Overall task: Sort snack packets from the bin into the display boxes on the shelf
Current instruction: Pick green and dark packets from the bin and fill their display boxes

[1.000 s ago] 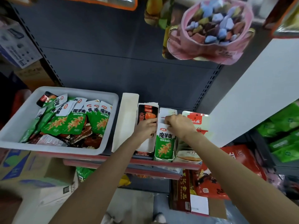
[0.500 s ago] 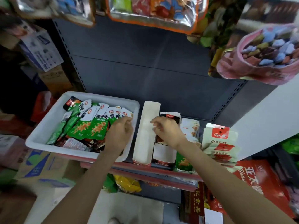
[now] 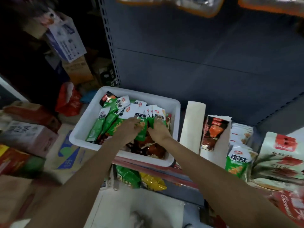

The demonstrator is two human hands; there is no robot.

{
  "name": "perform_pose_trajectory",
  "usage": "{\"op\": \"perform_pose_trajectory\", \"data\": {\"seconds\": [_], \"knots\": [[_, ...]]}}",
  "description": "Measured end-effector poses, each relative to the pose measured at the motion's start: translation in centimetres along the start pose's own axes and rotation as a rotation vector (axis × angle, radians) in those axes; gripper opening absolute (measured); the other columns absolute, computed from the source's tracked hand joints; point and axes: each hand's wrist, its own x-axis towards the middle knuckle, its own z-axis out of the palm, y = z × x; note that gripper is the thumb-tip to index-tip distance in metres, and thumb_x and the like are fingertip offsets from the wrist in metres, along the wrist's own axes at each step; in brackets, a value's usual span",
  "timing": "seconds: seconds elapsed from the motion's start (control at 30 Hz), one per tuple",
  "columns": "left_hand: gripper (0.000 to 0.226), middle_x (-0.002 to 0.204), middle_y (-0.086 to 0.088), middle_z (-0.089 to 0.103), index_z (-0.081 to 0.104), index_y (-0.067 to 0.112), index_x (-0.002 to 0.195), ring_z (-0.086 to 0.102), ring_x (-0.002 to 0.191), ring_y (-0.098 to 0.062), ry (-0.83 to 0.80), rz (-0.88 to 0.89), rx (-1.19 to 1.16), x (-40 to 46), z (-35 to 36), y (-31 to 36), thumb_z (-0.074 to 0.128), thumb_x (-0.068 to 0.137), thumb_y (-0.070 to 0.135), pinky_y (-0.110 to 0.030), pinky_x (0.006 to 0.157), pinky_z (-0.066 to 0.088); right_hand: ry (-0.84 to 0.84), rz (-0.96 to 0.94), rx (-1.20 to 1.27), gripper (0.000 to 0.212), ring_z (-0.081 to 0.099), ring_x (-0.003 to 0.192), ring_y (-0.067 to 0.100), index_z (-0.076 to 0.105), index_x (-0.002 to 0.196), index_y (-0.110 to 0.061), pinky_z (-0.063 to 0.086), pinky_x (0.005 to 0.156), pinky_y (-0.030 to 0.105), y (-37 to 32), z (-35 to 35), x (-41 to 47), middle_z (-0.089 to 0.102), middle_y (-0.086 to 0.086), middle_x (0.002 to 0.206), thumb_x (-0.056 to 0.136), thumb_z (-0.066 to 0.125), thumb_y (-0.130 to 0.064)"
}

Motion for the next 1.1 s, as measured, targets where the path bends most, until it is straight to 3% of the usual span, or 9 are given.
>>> {"op": "perform_pose_trajectory", "data": {"seconds": [0.1, 0.17, 0.33, 0.47, 0.53, 0.67, 0.87, 0.97, 1.1], "knots": [[0.03, 0.112, -0.013, 0.063, 0.066, 0.005, 0.094, 0.059, 0.101, -0.025, 0.102, -0.011, -0.169, 0.0, 0.3, 0.0, 0.042, 0.099, 0.022, -0.038, 0.093, 0.045, 0.035, -0.172, 0.003, 0.054, 0.055, 0.109, 0.034, 0.033, 0.143, -0.002, 0.043, 0.087, 0.032, 0.1, 1.3, -1.5, 0.057, 0.022, 0.12, 0.09, 0.039, 0.007], [0.03, 0.093, -0.013, 0.065, 0.064, 0.005, 0.082, 0.06, 0.08, -0.023, 0.172, -0.058, -0.299, -0.1, 0.4, 0.1, 0.048, 0.098, 0.024, -0.038, 0.082, 0.05, 0.002, -0.241, 0.022, 0.065, 0.057, 0.107, 0.032, 0.028, 0.148, -0.01, 0.045, 0.089, 0.032, 0.2, 1.5, -2.1, 0.058, 0.021, 0.123, 0.088, 0.038, 0.012], [0.023, 0.109, -0.01, 0.065, 0.064, 0.0, 0.105, 0.058, 0.097, -0.018, 0.282, -0.137, -0.457, -0.1, 0.0, 1.7, 0.061, 0.091, 0.018, -0.021, 0.081, 0.041, 0.165, -0.24, 0.166, 0.06, 0.053, 0.116, 0.021, 0.035, 0.144, -0.018, 0.043, 0.101, 0.029, 0.6, 0.6, -1.7, 0.052, 0.007, 0.131, 0.091, 0.054, 0.0], [0.014, 0.097, -0.005, 0.064, 0.058, 0.004, 0.101, 0.057, 0.087, -0.013, 0.277, -0.048, -0.571, -1.3, -0.1, 3.7, 0.058, 0.093, 0.015, -0.007, 0.061, 0.038, 0.212, -0.22, 0.444, 0.067, 0.061, 0.093, 0.023, 0.027, 0.144, -0.025, 0.053, 0.083, 0.036, 1.1, -2.2, -2.3, 0.056, 0.005, 0.121, 0.089, 0.061, -0.009], [0.011, 0.095, -0.006, 0.065, 0.058, 0.005, 0.096, 0.058, 0.085, -0.013, 0.208, 0.038, -0.605, -2.1, 0.2, 5.1, 0.059, 0.091, 0.015, -0.006, 0.064, 0.041, 0.243, -0.252, 0.511, 0.075, 0.058, 0.084, 0.007, 0.02, 0.147, -0.026, 0.053, 0.077, 0.025, 2.0, -4.2, -3.0, 0.049, -0.001, 0.13, 0.088, 0.062, -0.006], [0.008, 0.085, -0.008, 0.066, 0.055, 0.012, 0.086, 0.059, 0.077, -0.014, 0.094, 0.137, -0.666, -3.1, 1.8, 9.7, 0.063, 0.089, 0.014, -0.033, 0.072, 0.051, 0.341, -0.284, 0.52, 0.063, 0.049, 0.07, 0.002, 0.039, 0.134, -0.024, 0.045, 0.059, 0.011, 4.9, -8.8, -5.6, 0.05, -0.012, 0.099, 0.084, 0.063, 0.006], [0.028, 0.084, 0.001, 0.06, 0.051, 0.011, 0.099, 0.054, 0.065, 0.006, -0.08, 0.288, -0.691, -2.6, 5.9, 18.5, 0.07, 0.08, 0.002, -0.009, 0.062, 0.042, 0.497, -0.315, 0.494, 0.056, 0.06, 0.088, 0.007, 0.047, 0.108, -0.027, 0.051, 0.073, 0.026, 10.9, -15.6, -9.4, 0.06, -0.003, 0.1, 0.075, 0.063, 0.016], [0.022, 0.094, -0.001, 0.062, 0.057, 0.007, 0.109, 0.056, 0.079, -0.004, -0.023, 0.321, -0.61, -2.4, 8.5, 22.2, 0.059, 0.088, 0.0, -0.01, 0.075, 0.046, 0.597, -0.277, 0.464, 0.046, 0.057, 0.076, 0.012, 0.043, 0.106, -0.028, 0.048, 0.071, 0.033, 13.8, -19.1, -10.9, 0.06, -0.007, 0.087, 0.083, 0.058, 0.009], [0.031, 0.125, -0.011, 0.057, 0.06, 0.006, 0.121, 0.056, 0.108, -0.023, 0.016, 0.377, -0.242, -1.3, 12.2, 24.6, 0.054, 0.09, 0.01, -0.026, 0.097, 0.041, 0.756, -0.267, 0.344, 0.031, 0.055, 0.07, 0.011, 0.043, 0.115, -0.013, 0.039, 0.063, 0.017, 16.8, -22.9, -12.1, 0.059, -0.005, 0.083, 0.089, 0.052, 0.003]]}}
